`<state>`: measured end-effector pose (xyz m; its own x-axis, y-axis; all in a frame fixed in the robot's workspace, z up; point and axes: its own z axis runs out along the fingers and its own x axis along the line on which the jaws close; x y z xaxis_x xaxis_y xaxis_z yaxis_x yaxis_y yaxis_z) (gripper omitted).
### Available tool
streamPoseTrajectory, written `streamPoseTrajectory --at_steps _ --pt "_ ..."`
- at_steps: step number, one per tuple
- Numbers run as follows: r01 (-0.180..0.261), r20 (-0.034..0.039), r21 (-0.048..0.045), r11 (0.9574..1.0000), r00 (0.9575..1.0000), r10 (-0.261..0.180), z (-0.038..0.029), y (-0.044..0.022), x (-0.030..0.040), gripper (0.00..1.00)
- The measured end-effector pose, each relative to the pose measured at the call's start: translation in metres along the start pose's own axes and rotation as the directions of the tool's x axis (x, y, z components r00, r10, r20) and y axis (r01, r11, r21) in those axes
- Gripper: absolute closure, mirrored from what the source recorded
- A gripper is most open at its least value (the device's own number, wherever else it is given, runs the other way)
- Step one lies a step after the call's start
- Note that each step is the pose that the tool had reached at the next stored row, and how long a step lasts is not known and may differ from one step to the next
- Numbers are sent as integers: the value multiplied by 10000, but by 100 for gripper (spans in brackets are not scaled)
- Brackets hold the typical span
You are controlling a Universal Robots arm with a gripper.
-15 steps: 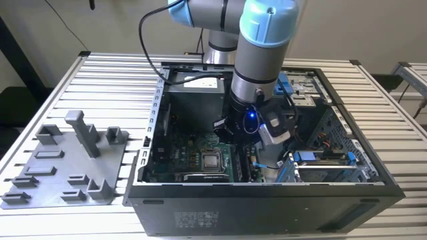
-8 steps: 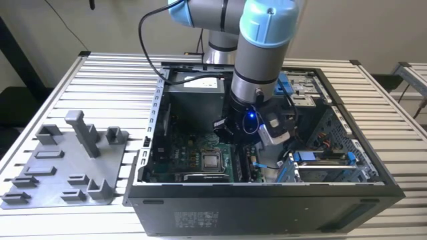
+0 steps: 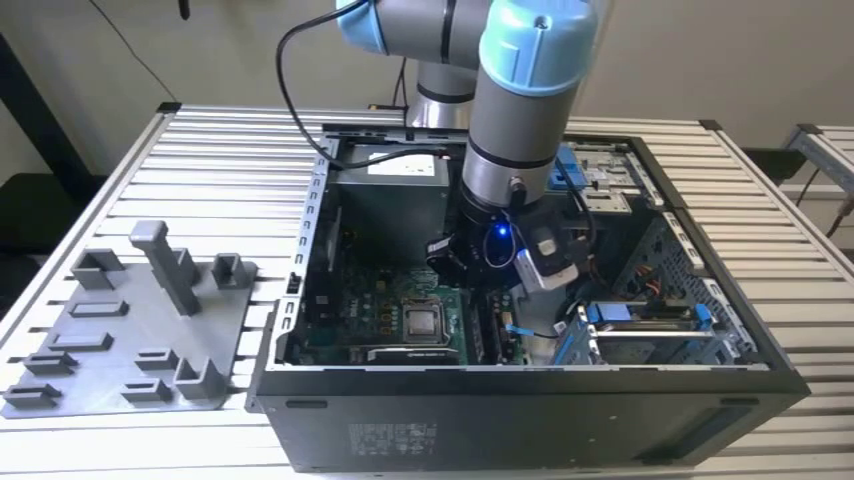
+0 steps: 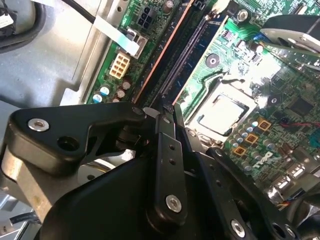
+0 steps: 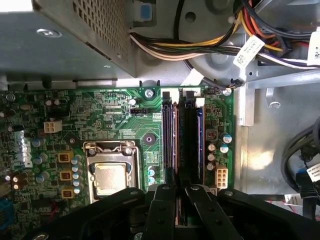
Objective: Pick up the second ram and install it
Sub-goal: 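Insert the second ram into the second slot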
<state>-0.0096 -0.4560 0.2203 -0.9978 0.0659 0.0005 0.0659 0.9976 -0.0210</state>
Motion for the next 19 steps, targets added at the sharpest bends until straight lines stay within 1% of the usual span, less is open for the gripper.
streamPoseTrajectory --at_steps 3,12,19 --pt "-83 -2 -1 10000 10000 83 11 1 0 86" --pt "-95 -2 -2 10000 10000 95 50 4 0 86" --pt "-95 -2 0 10000 10000 95 53 4 0 86"
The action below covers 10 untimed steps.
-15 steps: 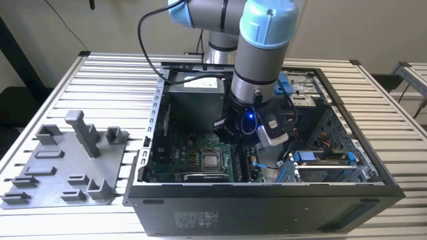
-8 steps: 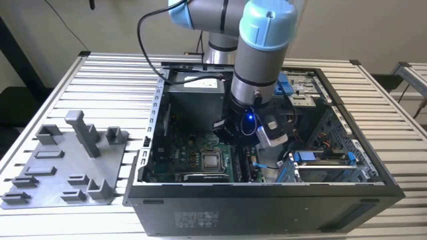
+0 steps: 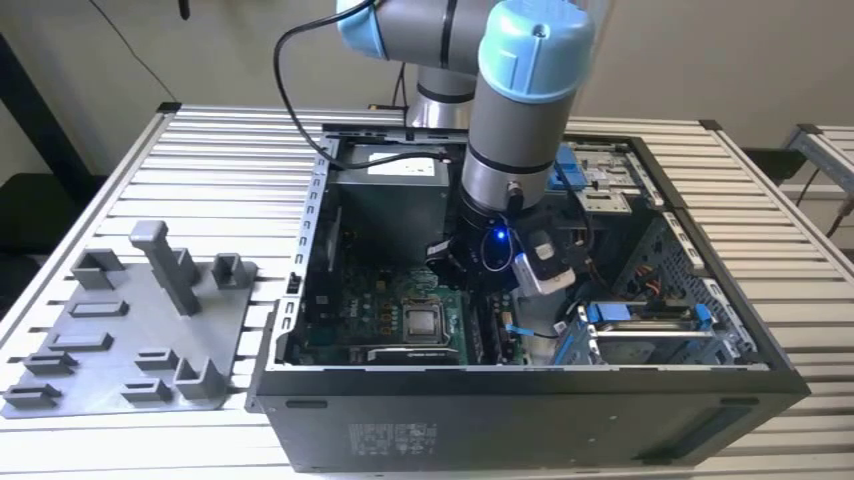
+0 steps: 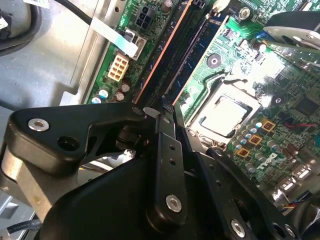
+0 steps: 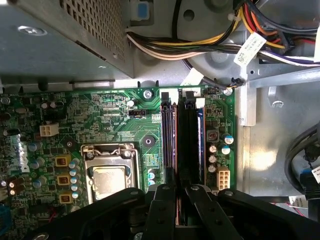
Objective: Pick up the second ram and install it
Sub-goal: 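Insert the second ram into the second slot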
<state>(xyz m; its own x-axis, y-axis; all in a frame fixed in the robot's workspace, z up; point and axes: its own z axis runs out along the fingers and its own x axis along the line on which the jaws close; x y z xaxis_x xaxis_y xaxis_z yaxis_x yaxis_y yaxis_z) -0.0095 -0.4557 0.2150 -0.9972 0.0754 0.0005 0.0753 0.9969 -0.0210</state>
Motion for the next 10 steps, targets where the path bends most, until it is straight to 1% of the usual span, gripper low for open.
streamPoseTrajectory --at_steps 3,4,7,8,10 --pt "-1 -1 2 10000 10000 1 0 -1 0 85" --pt "-1 -1 1 10000 10000 1 0 0 0 78" --pt "0 0 -1 10000 10000 0 -6 0 0 78" --pt "-1 1 -4 10000 10000 1 -25 0 0 78" --pt "0 0 -4 10000 10000 0 -89 -2 0 78"
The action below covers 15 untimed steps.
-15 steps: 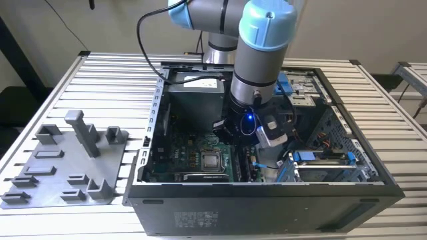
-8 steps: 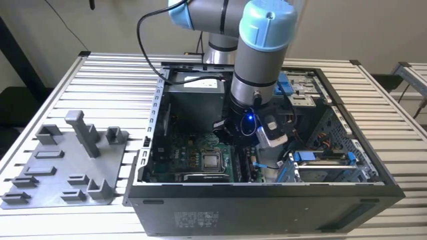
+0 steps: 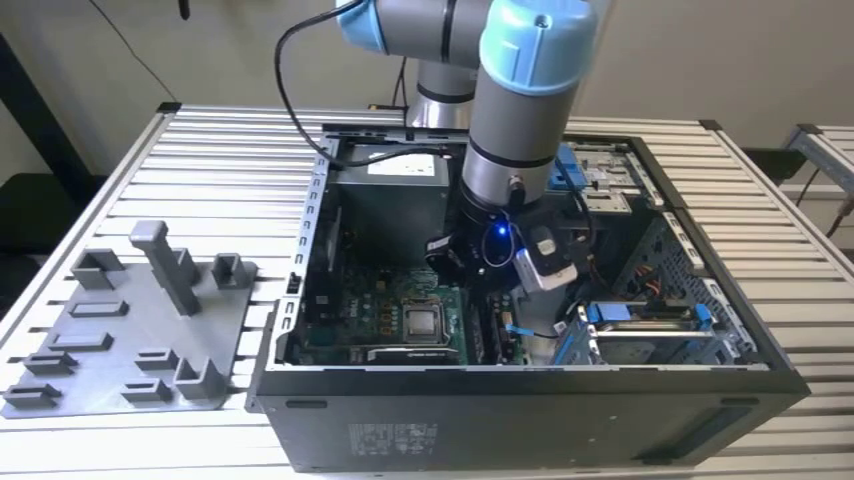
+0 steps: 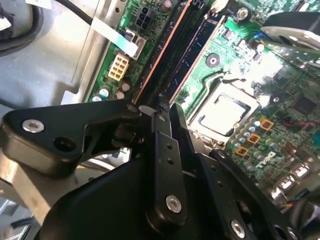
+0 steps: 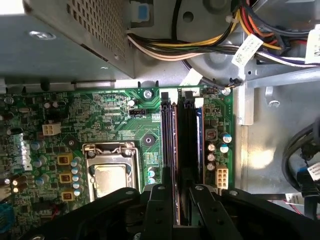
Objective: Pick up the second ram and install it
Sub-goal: 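Insert the second ram into the second slot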
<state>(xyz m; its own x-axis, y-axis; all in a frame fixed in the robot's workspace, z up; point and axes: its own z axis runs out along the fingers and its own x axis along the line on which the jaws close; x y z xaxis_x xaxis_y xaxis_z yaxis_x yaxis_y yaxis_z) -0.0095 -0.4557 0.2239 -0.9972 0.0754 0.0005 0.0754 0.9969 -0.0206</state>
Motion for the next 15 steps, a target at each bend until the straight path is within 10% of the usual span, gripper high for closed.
streamPoseTrajectory --at_steps 5,15 --pt "-9 -1 3 10000 10000 9 -217 -5 0 78" --pt "-8 -1 3 10000 10000 8 -254 -6 0 89"
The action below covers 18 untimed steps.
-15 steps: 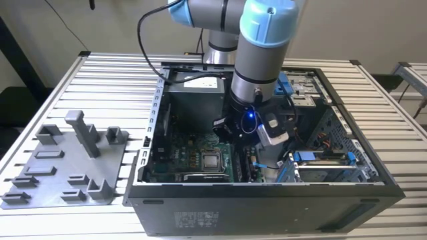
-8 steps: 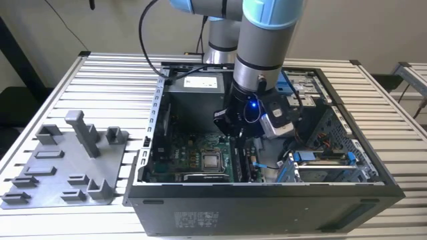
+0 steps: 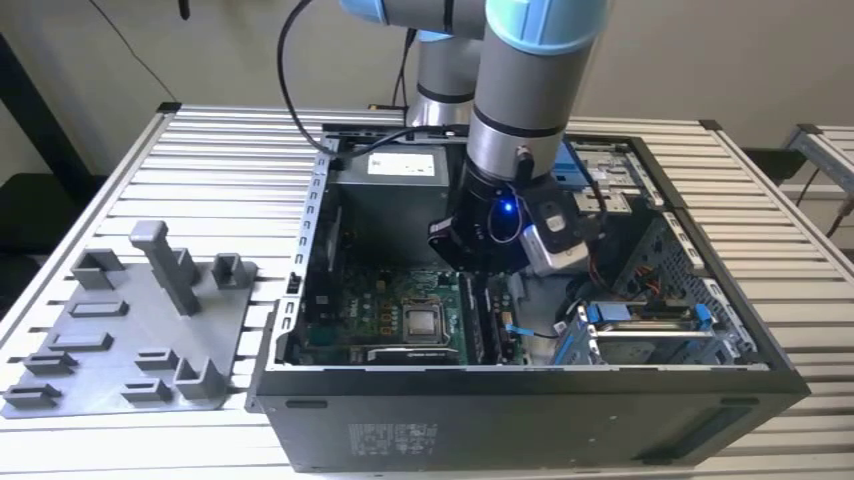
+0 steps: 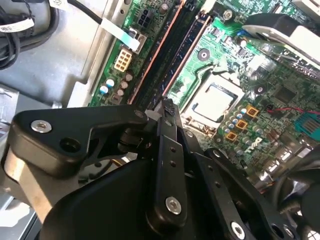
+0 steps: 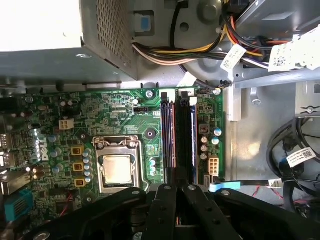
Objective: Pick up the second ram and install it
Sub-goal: 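Insert the second ram into the second slot, then press down the second ram until it locks into place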
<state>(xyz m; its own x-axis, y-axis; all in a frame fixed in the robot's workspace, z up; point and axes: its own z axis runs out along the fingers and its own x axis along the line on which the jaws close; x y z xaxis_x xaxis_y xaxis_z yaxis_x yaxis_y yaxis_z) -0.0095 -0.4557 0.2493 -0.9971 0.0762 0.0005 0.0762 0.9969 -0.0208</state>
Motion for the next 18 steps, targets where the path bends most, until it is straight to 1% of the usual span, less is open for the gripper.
streamPoseTrajectory --at_steps 18 --pt "0 0 0 10000 10000 0 -63 -1 0 89"
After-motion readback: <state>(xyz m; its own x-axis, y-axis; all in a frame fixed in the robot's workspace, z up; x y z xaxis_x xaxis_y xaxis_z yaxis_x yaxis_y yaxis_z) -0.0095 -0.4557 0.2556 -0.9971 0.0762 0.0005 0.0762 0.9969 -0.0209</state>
